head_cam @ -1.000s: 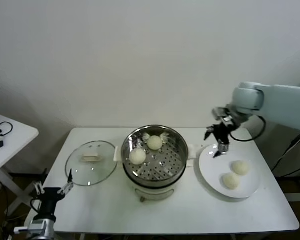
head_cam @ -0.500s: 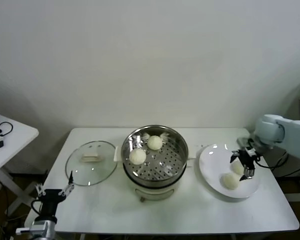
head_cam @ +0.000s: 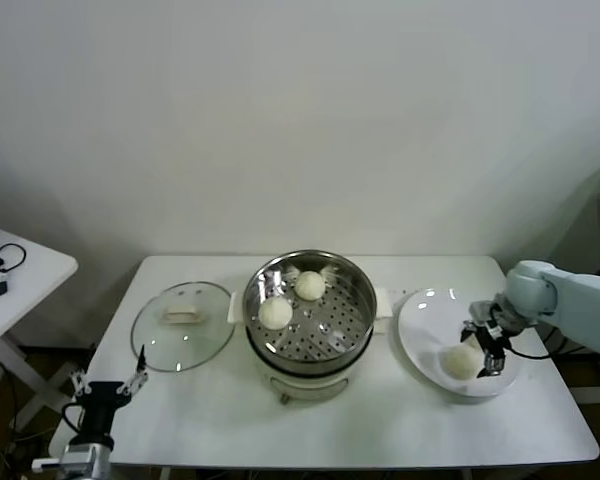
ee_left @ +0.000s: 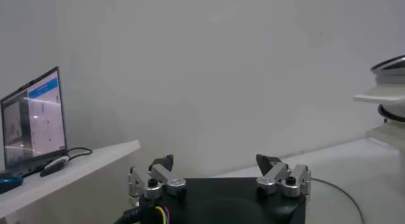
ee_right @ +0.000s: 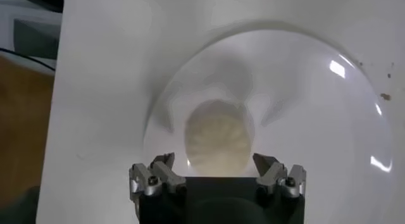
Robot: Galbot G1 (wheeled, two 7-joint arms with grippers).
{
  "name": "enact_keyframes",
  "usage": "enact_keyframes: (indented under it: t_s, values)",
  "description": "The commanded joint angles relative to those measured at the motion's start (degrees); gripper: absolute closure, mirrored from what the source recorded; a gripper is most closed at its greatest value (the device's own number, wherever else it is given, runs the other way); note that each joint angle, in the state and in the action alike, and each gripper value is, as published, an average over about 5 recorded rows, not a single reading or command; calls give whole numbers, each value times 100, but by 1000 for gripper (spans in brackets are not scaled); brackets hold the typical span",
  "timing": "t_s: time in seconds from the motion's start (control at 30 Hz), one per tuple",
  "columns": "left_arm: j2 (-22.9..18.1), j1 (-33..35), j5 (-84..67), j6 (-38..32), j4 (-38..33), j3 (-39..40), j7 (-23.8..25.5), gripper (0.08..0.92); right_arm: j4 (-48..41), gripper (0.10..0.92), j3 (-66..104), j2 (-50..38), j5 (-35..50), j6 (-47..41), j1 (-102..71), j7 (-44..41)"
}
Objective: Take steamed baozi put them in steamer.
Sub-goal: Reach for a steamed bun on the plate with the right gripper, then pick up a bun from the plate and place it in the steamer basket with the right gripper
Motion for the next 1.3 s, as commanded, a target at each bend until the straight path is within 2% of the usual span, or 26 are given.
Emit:
enact_keyframes:
  t_s: [0.03,0.2,0.57,0.8,1.07,1.3]
  values:
    - [26,4,14,15,-19,6,3,177,-138,203,595,23,-220,-48,-704,164]
    - [24,6,40,17,-45,34,4,177,-191,212,715,20,-331,-46,-755,251]
    - [15,6,67,8,-89,45,3,177,-33,319,756,-79,-361,-33,-627,313]
    - [9,7,77,11,-113,34,4,177,381,368,98,-253,-95,164,378,201]
    - [-34,-12,191,32,-147,64,4,177,895,389,-1821,47,828,1581,3214,-202]
    - [-69,-15,272,42,-201,88,3,177,1095,382,-1621,886,1303,2757,4541,-702]
